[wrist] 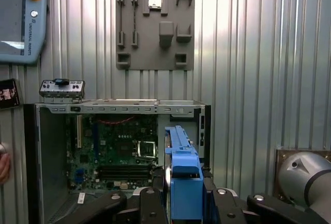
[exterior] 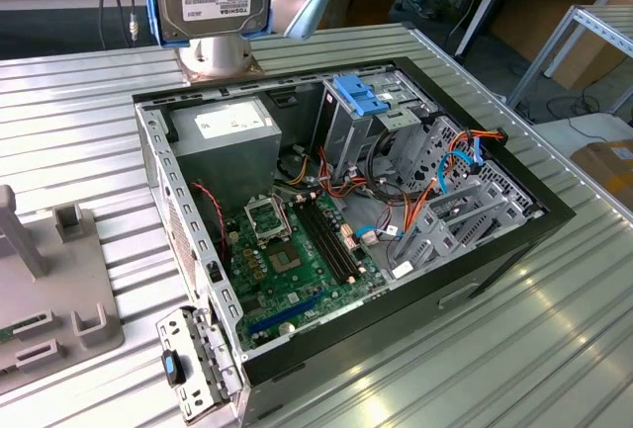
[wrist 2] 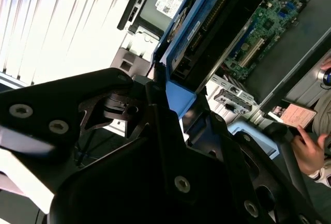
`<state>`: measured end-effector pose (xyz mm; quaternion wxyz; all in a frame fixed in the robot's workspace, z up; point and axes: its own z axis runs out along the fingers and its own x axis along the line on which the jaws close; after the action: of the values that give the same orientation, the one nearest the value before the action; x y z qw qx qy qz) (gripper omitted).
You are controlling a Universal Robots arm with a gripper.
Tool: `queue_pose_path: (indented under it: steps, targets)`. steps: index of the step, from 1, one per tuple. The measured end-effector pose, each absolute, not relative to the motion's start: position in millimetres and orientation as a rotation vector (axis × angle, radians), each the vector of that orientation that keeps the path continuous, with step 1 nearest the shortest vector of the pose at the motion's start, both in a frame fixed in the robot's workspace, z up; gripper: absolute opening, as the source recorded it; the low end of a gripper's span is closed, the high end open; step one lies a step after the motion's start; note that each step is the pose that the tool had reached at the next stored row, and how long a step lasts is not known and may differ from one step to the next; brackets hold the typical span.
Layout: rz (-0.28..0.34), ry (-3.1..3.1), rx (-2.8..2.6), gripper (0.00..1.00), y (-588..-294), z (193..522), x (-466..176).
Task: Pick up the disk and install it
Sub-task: 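Pick up the disk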
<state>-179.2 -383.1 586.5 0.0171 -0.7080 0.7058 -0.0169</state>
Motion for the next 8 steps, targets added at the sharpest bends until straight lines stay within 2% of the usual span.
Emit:
queue_pose_path:
  steps: [8]
  targets:
    - [-0.053, 2.193, -2.201, 0.37, -383, 587, -164]
